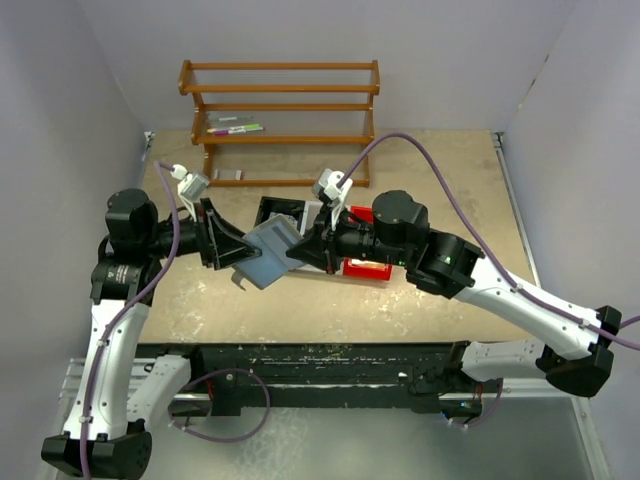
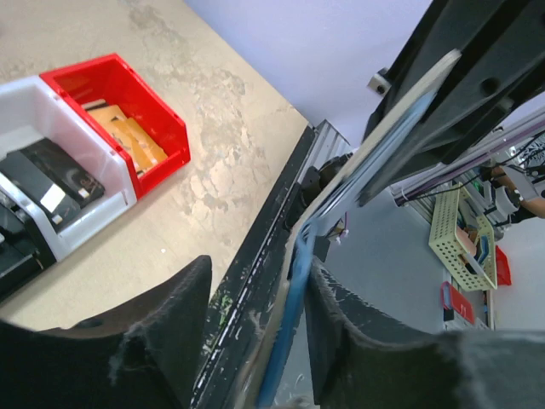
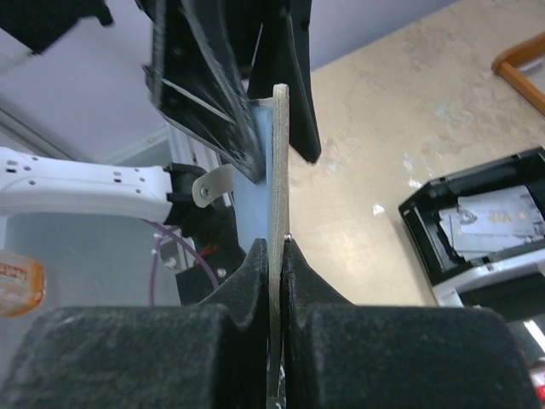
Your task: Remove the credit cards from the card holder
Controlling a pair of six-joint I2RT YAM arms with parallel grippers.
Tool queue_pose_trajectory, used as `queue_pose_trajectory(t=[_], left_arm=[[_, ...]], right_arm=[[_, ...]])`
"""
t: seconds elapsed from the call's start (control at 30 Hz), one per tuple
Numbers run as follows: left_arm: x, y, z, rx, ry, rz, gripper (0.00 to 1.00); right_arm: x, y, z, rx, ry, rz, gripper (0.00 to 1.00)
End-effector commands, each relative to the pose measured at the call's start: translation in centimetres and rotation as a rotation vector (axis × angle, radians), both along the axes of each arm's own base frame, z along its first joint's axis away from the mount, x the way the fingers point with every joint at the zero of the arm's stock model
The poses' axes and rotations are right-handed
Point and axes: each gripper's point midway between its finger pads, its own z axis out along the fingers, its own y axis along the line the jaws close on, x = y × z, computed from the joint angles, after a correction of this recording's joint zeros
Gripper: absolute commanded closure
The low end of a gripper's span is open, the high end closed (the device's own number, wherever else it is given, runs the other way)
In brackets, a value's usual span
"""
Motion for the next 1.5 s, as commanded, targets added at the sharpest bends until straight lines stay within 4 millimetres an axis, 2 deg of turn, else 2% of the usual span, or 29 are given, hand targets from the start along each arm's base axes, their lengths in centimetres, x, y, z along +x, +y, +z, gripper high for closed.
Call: queue_pose_trajectory(t=[0.0, 0.17, 0.27, 0.37, 0.53, 0.67, 0.93, 1.17, 1.47], left_arm=[[-1.0, 0.1, -1.2, 0.034, -0.046, -0.035, 0.57], [-2.0, -0.1, -0.3, 0.016, -0.074, -0.077, 0.89], [-2.9, -0.2, 0.5, 0.013, -0.101, -0.115, 1.0], [-3.4, -0.2, 1.0, 0.014, -0.12, -0.138, 1.0], [-3.7, -0.3, 1.5, 0.013, -0.125, -0.152, 1.0], [-3.7, -0.3, 1.7, 0.009, -0.116, -0.156, 1.0], [-3.6, -0.3, 1.7, 0.009, -0.108, -0.158, 1.0], [-3.7, -0.3, 2.0, 0.007, -0.111, -0.16, 1.0], [-3.9, -0.3, 2.1, 0.01, -0.122, -0.165, 1.0]], right_arm=[[-1.0, 0.9, 5.3, 0.195, -0.028, 0.057, 1.0], [-1.3, 1.7, 4.3, 0.213, 0.035, 0.077, 1.0], [-1.7, 1.5, 3.8, 0.218, 0.078, 0.124, 0.92], [-1.9, 0.8, 3.8, 0.234, 0.115, 0.179, 0.82], [-1.5, -0.7, 3.8, 0.284, 0.165, 0.231, 0.73], [-2.0, -0.8, 3.5, 0.29, 0.181, 0.275, 0.67], [-3.0, -1.0, 3.6, 0.291, 0.178, 0.342, 0.67], [-2.5, -1.0, 3.1, 0.278, 0.187, 0.323, 0.7], [-3.2, -1.0, 3.0, 0.274, 0.2, 0.383, 0.68]])
